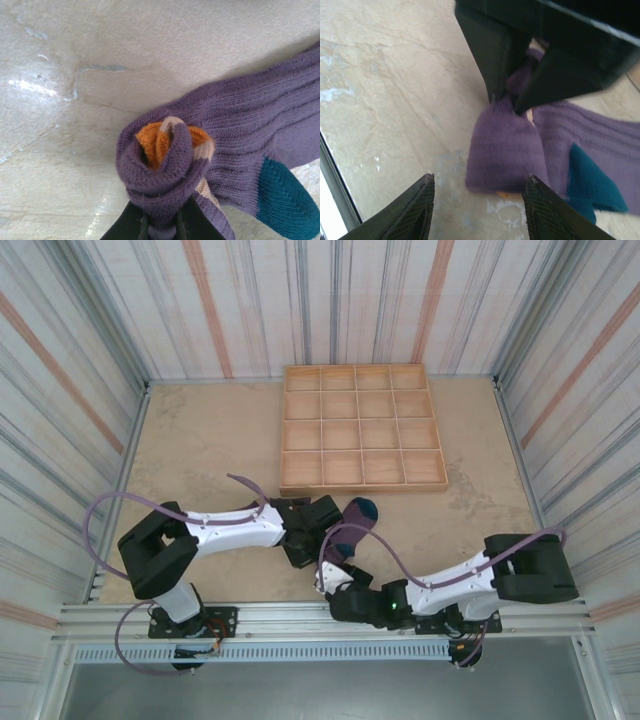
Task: Roll the socks
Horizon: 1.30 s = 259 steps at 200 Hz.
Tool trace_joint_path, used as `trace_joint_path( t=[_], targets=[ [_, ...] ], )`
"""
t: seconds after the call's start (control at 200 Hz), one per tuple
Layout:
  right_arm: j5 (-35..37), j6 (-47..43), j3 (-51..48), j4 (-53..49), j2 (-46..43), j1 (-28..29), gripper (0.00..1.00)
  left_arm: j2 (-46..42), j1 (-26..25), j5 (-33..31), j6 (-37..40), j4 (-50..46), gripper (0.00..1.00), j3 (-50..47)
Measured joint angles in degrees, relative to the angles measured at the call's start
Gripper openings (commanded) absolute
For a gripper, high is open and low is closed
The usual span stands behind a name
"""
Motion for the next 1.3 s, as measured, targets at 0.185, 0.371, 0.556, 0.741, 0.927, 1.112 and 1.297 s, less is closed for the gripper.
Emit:
trace_joint_path(
  t=[0.185, 0.371, 0.556, 0.741, 0.927, 1.112, 1.297],
  targets=[
    [3.0, -2.9, 1.9, 3.0, 4.4, 0.1, 0.49, 0.3, 0.2, 0.8, 0.3, 0.1, 0.00, 0.2],
    [4.5, -4.0, 3.0, 4.1, 8.3, -0.3, 0.43, 0.3, 0.7, 1.7, 0.5, 0.2, 0.00, 0.1],
    [5.8, -3.3, 3.2, 5.2, 10.9, -1.2, 0.29, 0.3, 1.0, 1.9, 0.6, 0.6, 0.00, 0.1],
    [6.9, -0.9, 4.0, 5.5, 11.8, -1.4, 0.05, 0.3, 1.4, 2.0, 1.0, 0.9, 0.10, -0.1],
    [5.7, 1.1, 3.9, 5.8, 11.5, -2.3, 0.00, 0.3, 1.9, 2.7, 1.6, 2.2, 0.58, -0.6],
    [2.4, 2.8, 1.7, 8.5, 9.4, -4.0, 0.00, 0.3, 2.2, 3.2, 1.6, 3.4, 0.90, -0.8],
    [-2.6, 5.4, -1.7, 12.9, 6.3, -6.5, 0.00, -0.5, 4.1, 2.9, 3.0, 2.4, 0.92, -0.7]
  ],
)
